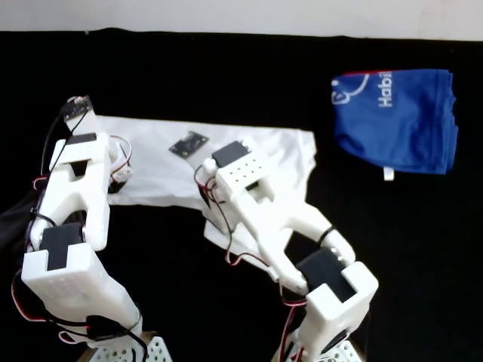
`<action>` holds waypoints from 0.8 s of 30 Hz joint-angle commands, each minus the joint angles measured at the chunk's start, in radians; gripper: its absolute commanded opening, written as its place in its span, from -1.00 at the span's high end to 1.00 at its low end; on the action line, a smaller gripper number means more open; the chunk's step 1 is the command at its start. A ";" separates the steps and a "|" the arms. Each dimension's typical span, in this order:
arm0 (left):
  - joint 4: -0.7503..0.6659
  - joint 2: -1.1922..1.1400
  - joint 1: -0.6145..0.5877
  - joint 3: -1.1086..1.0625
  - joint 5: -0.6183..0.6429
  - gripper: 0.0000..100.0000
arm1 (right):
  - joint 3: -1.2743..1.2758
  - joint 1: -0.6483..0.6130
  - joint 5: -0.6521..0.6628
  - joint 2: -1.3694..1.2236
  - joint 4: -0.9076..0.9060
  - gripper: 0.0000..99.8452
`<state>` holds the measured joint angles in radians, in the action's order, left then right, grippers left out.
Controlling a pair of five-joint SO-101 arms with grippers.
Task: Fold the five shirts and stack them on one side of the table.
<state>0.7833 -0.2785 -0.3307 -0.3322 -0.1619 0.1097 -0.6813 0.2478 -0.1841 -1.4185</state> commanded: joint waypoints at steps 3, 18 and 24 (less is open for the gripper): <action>-0.034 0.008 -0.008 -0.001 0.003 0.98 | -0.038 -0.061 0.014 0.128 -0.096 0.57; -0.034 0.008 -0.008 -0.001 0.003 0.98 | 0.410 -0.090 0.083 0.128 0.257 0.39; -0.034 0.008 -0.008 -0.001 0.003 0.98 | 0.437 -0.061 0.083 0.033 0.309 0.41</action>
<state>0.7833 -0.2785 -0.3307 -0.3322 -0.1619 0.5409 -0.7626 0.3199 -0.1089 -1.1316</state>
